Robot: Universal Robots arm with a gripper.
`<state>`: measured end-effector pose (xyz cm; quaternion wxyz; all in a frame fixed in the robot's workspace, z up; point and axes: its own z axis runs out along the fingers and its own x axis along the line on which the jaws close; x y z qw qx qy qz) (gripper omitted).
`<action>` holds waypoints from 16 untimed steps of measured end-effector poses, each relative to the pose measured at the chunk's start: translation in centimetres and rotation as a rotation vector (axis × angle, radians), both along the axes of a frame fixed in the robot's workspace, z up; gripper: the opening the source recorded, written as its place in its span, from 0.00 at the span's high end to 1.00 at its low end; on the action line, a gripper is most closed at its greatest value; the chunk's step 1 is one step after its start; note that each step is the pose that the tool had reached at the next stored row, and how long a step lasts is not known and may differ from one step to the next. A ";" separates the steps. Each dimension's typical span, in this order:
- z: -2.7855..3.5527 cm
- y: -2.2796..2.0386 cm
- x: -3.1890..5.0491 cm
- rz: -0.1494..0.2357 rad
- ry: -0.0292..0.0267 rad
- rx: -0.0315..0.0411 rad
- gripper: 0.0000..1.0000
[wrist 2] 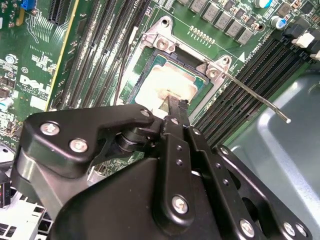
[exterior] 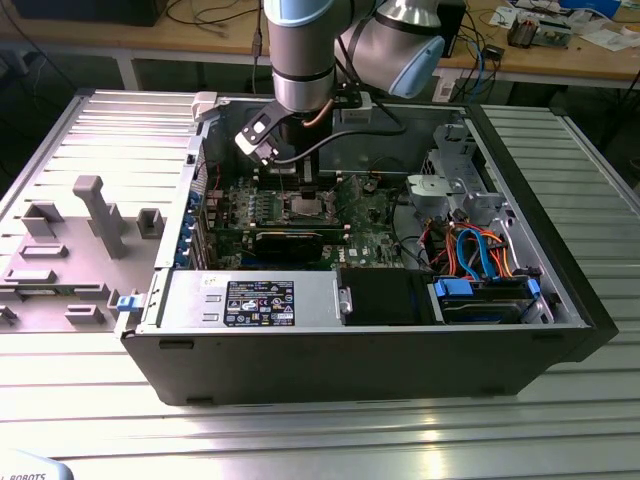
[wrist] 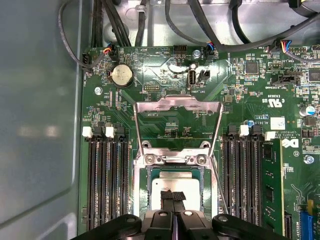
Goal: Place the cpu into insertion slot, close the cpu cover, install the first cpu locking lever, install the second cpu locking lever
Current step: 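Place the cpu into insertion slot, then close the cpu cover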
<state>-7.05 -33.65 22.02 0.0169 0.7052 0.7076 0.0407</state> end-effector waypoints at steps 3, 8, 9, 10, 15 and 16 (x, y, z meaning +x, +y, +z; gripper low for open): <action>0.00 0.00 0.00 0.000 0.0005 0.0000 0.89; 0.00 0.00 0.00 0.000 0.0007 0.0000 0.89; 0.00 0.00 0.00 0.000 0.0006 0.0000 0.89; 0.00 0.00 0.00 0.000 0.0006 0.0000 0.89; -0.01 0.00 0.07 0.000 0.0065 0.0001 0.89; -0.01 0.00 0.10 0.000 0.0126 0.0000 0.89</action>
